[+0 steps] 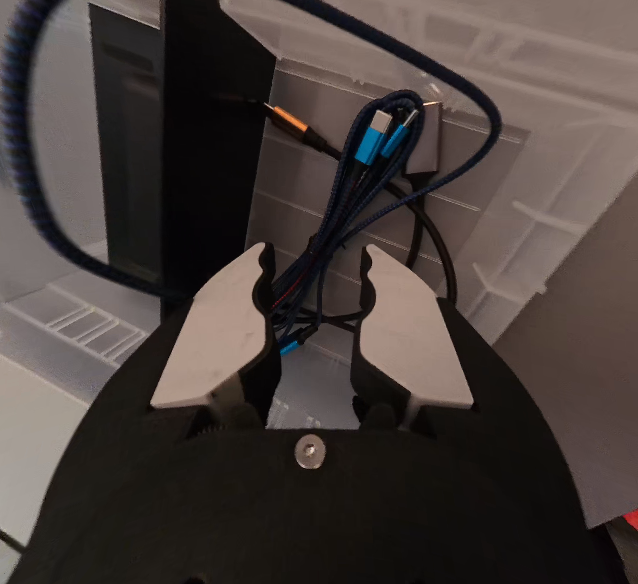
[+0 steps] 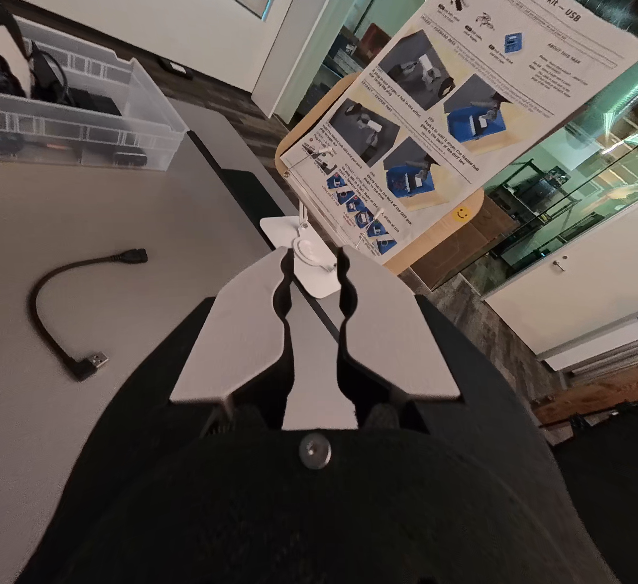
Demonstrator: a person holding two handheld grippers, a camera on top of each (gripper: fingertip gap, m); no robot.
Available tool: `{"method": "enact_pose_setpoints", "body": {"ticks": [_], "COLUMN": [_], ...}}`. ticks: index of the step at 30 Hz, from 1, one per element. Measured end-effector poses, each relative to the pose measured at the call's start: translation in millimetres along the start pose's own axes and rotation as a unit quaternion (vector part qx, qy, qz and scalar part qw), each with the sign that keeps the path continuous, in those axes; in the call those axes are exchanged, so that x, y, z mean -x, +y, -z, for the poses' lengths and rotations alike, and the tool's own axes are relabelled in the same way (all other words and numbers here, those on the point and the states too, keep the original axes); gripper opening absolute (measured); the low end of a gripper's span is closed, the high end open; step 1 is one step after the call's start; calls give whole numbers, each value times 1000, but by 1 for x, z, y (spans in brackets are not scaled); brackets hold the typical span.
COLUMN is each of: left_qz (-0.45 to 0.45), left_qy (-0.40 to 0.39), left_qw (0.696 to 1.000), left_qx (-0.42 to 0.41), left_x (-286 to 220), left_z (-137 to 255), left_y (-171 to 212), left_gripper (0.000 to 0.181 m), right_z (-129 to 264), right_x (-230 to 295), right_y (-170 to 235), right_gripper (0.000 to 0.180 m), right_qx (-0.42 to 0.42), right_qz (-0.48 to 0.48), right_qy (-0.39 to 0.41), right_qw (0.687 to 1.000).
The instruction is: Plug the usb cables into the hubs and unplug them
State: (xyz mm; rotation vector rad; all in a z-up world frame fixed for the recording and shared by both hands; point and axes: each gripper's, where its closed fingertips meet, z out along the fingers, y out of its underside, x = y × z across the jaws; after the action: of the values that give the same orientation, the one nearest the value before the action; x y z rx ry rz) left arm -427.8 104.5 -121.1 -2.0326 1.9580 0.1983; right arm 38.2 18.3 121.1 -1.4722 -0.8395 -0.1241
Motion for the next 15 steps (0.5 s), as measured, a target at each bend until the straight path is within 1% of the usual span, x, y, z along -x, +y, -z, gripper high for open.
{"method": "enact_pose_setpoints", "body": {"ticks": [4, 5, 8, 10, 12, 15], "left_qz": [-22, -22, -14, -13, -5, 41], "left_qy": [16, 25, 49, 41, 21, 1], "left_qw": [999, 999, 998, 999, 1000, 997], "left_qx": [20, 15, 28, 25, 11, -63], "left_x": [-2, -4, -8, -8, -4, 6], "left_z": [-23, -23, -21, -10, 9, 53], "left_y": [6, 5, 8, 6, 1, -19], "left_gripper": [38, 25, 20, 17, 15, 14], "right_z": [-2, -4, -9, -11, -11, -9], "right_x": [7, 9, 12, 13, 11, 8], "right_y": [-3, -4, -2, 2, 5, 4], "right_gripper": [24, 24, 24, 24, 24, 24], "right_qx": [4, 4, 9, 18, 21, 13], "right_qz": [22, 23, 28, 33, 35, 25], "right_qy": [-7, -9, -18, -21, -18, -17], "right_qw": [1000, 1000, 999, 999, 999, 999]}}
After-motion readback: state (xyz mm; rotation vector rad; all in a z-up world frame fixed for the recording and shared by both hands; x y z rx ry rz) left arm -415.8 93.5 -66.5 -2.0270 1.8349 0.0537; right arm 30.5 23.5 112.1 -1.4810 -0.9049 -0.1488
